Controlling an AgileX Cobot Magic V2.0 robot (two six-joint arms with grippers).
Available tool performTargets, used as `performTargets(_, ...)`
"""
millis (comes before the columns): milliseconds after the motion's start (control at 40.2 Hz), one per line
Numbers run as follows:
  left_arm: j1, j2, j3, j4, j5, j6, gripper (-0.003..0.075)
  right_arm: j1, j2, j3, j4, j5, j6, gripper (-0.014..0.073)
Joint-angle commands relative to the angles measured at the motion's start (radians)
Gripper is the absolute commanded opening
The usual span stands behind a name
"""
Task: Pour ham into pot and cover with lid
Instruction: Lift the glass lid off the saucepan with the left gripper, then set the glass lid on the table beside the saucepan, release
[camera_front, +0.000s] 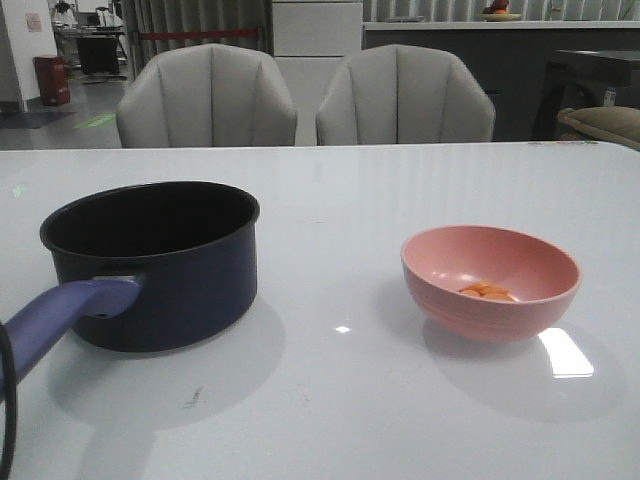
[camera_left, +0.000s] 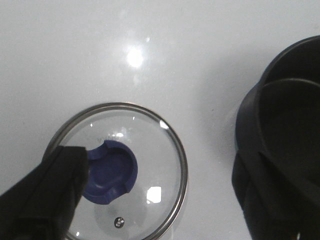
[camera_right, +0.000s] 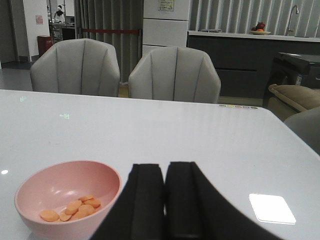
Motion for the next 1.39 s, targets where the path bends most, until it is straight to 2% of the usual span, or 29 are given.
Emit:
performTargets(0, -0.044, -0.126, 0.027, 0.005, -0.135, -0.004, 0.0606, -0.006, -0.02, -0.005, -0.011, -0.077, -0.002, 0.015)
performTargets(273, -0.19, -0.419, 0.212, 0.044, -0.317, -0.004, 0.0606, -0.006, -0.02, -0.005, -0.011, -0.077, -0.002, 0.015)
performTargets(423, -0.225, -0.609, 0.335, 0.04, -0.398, -0.004, 0.0606, -0.006, -0.02, -0.005, -0.011, -0.077, -0.002, 0.015)
performTargets(820, -0.273, -1.076, 0.579, 0.01, -0.384, -0.004, 0.0606, -0.006, -0.019, -0.005, -0.011, -0.077, -0.002, 0.015)
performTargets(970, -0.273, -1.16, 0.644, -0.014, -0.41, -0.004, 0.0606, -0.006, -0.019, -0.005, -0.011, -0.077, -0.002, 0.015)
performTargets(1218, -0.286, -1.18, 0.66, -0.014, -0.437, -0.004, 0.0606, -0.006, -0.019, -0.005, -0.011, -0.086, -0.002, 0.015)
performTargets(1367, -0.286, -1.18, 0.66, -0.014, -0.437, -0.004, 0.0606, -0.006, -0.019, -0.006, -0.011, -0.201, -0.002, 0.015)
